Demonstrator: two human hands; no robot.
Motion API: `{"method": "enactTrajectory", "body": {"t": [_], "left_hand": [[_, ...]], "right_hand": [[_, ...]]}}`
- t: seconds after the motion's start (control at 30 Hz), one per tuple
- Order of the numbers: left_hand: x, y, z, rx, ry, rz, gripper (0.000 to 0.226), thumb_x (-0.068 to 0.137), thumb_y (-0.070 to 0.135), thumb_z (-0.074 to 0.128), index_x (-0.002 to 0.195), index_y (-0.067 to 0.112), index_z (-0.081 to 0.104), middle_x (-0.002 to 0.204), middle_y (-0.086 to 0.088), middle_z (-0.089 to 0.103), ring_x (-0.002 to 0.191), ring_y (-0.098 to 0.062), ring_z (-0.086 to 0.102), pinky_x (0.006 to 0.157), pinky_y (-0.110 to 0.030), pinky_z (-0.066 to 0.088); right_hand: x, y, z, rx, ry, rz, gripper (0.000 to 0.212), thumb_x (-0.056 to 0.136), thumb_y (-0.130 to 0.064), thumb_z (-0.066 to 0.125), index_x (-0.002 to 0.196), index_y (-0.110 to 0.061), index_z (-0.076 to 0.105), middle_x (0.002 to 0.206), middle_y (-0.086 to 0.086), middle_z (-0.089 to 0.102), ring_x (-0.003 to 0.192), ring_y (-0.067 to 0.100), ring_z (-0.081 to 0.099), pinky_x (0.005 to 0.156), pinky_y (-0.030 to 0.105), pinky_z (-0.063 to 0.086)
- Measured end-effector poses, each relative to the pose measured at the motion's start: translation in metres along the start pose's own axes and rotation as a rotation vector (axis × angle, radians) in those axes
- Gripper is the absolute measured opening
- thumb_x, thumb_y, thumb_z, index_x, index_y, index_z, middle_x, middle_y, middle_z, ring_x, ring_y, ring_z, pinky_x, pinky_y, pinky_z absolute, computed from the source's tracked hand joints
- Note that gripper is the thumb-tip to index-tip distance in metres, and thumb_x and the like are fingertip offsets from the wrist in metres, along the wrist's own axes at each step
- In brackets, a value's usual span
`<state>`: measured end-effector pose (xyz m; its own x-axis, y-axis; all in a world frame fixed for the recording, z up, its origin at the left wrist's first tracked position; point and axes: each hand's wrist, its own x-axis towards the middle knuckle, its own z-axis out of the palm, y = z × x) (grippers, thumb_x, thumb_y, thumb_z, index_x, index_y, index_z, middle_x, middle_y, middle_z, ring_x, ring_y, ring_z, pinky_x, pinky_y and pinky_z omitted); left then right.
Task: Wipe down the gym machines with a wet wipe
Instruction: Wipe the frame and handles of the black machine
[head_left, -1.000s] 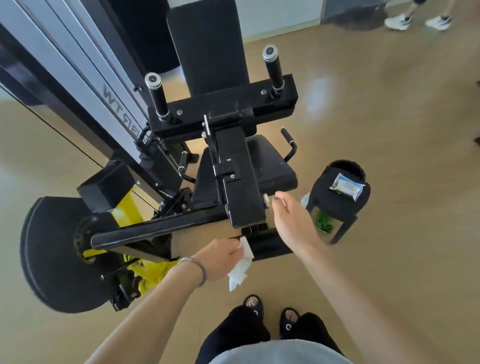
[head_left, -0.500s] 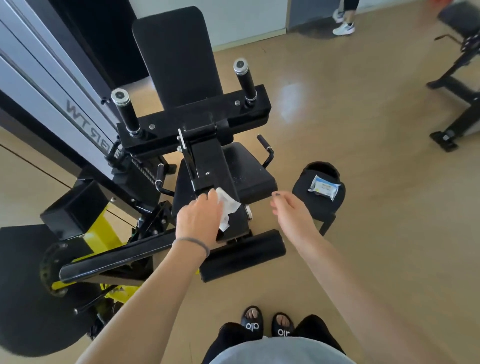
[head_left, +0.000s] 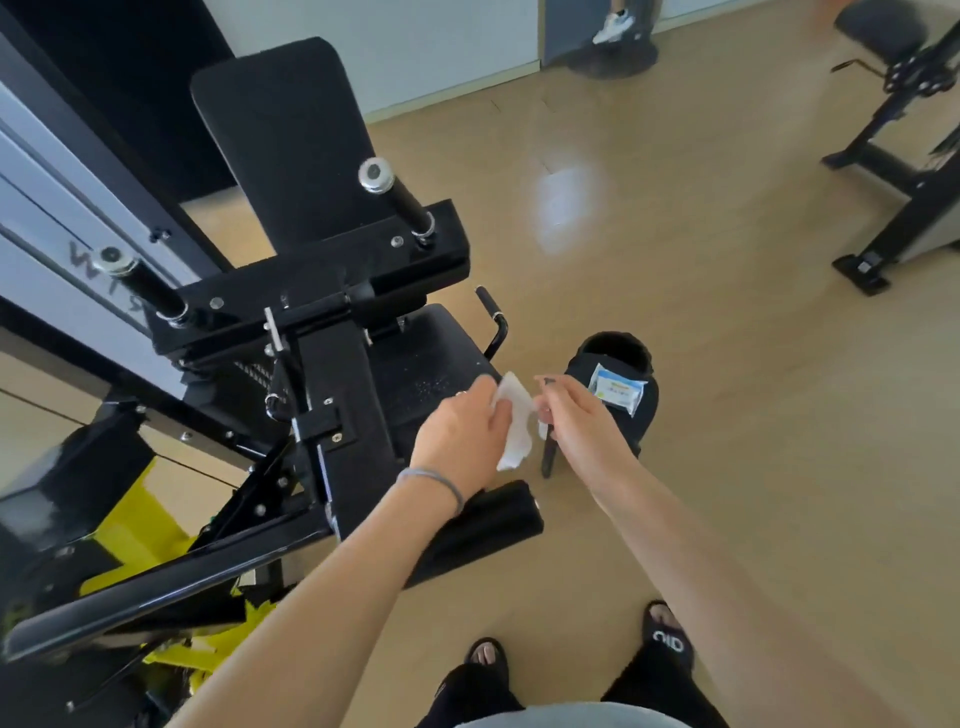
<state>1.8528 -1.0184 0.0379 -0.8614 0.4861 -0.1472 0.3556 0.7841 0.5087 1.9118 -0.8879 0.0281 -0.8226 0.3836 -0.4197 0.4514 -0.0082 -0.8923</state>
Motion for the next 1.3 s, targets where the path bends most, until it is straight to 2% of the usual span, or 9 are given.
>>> {"method": "enactTrajectory", "body": {"t": [0.13, 0.27, 0.37, 0.5, 0.67, 0.83, 0.93, 1.07, 1.3], "left_hand": [[0.043, 0.048, 0.023, -0.398, -0.069, -0.143, 0.018, 0.098, 0.027, 0.051, 0.091, 0.014, 0.06, 0.083, -0.008, 0.061, 0.07, -0.02, 0.051, 0.061, -0.031, 0.042], [0.076, 0.106, 0.055, -0.489, -0.065, -0.263, 0.029, 0.096, 0.028, 0.053, 0.09, 0.001, 0.058, 0.079, -0.008, 0.053, 0.071, -0.019, 0.047, 0.064, -0.031, 0.039], [0.099, 0.145, 0.072, -0.582, -0.05, -0.333, 0.04, 0.089, 0.042, 0.052, 0.098, 0.005, 0.063, 0.097, -0.02, 0.064, 0.081, -0.021, 0.055, 0.078, -0.04, 0.053], [0.134, 0.178, 0.087, -0.626, 0.011, -0.393, 0.04, 0.093, 0.04, 0.055, 0.103, 0.004, 0.066, 0.094, -0.019, 0.063, 0.082, -0.021, 0.055, 0.075, -0.035, 0.045], [0.192, 0.191, 0.098, -0.635, 0.097, -0.42, 0.026, 0.102, 0.029, 0.049, 0.097, 0.014, 0.07, 0.087, -0.005, 0.067, 0.077, -0.013, 0.056, 0.069, -0.027, 0.043], [0.271, 0.208, 0.113, -0.6, 0.089, -0.347, 0.045, 0.098, 0.041, 0.04, 0.098, 0.001, 0.061, 0.083, -0.009, 0.058, 0.075, -0.016, 0.048, 0.068, -0.033, 0.037], [0.318, 0.226, 0.118, -0.576, 0.064, -0.328, 0.04, 0.1, 0.035, 0.043, 0.085, -0.002, 0.05, 0.073, -0.004, 0.044, 0.068, -0.017, 0.039, 0.063, -0.032, 0.032], [0.368, 0.256, 0.116, -0.56, 0.064, -0.365, 0.03, 0.101, 0.027, 0.044, 0.076, 0.011, 0.045, 0.07, -0.003, 0.04, 0.064, -0.018, 0.035, 0.057, -0.031, 0.028], [0.464, 0.304, 0.117, -1.01, 0.055, -0.672, 0.011, 0.096, 0.013, 0.05, 0.103, 0.007, 0.056, 0.089, -0.01, 0.052, 0.075, -0.021, 0.05, 0.06, -0.027, 0.038]], "right_hand": [[0.027, -0.009, -0.061, 0.066, -0.186, 0.027, 0.047, 0.107, -0.037, 0.039, 0.078, -0.038, 0.075, 0.097, 0.006, 0.062, 0.086, 0.019, 0.056, 0.078, 0.034, 0.046], [0.055, -0.011, -0.139, 0.285, -0.311, 0.128, 0.04, 0.109, -0.041, 0.038, 0.118, -0.018, 0.07, 0.101, 0.012, 0.065, 0.079, 0.02, 0.058, 0.061, 0.028, 0.047], [0.081, -0.017, -0.189, 0.261, -0.363, 0.114, 0.036, 0.109, -0.04, 0.039, 0.129, -0.021, 0.062, 0.094, 0.007, 0.063, 0.084, 0.02, 0.061, 0.069, 0.029, 0.05], [0.12, -0.031, -0.229, 0.067, -0.36, -0.025, 0.033, 0.108, -0.04, 0.04, 0.135, -0.033, 0.057, 0.092, -0.001, 0.063, 0.088, 0.018, 0.062, 0.084, 0.035, 0.052], [0.181, -0.041, -0.258, -0.111, -0.484, -0.078, 0.045, 0.094, -0.06, 0.039, 0.106, -0.036, 0.075, 0.119, -0.007, 0.07, 0.119, 0.012, 0.06, 0.106, 0.037, 0.04], [0.242, -0.057, -0.289, 0.012, -0.403, 0.026, 0.045, 0.103, -0.048, 0.043, 0.103, -0.023, 0.08, 0.11, -0.006, 0.077, 0.105, 0.013, 0.07, 0.084, 0.028, 0.05], [0.276, -0.067, -0.311, 0.094, -0.364, 0.017, 0.041, 0.104, -0.044, 0.046, 0.106, -0.019, 0.078, 0.105, -0.001, 0.078, 0.102, 0.015, 0.072, 0.093, 0.033, 0.053], [0.319, -0.09, -0.34, 0.219, -0.402, 0.084, 0.037, 0.107, -0.039, 0.043, 0.109, -0.016, 0.072, 0.106, 0.007, 0.074, 0.096, 0.021, 0.07, 0.086, 0.035, 0.053], [0.418, -0.12, -0.4, 0.16, -0.456, 0.11, 0.033, 0.102, -0.038, 0.053, 0.099, -0.016, 0.077, 0.111, 0.007, 0.075, 0.104, 0.025, 0.07, 0.096, 0.043, 0.055]]}}
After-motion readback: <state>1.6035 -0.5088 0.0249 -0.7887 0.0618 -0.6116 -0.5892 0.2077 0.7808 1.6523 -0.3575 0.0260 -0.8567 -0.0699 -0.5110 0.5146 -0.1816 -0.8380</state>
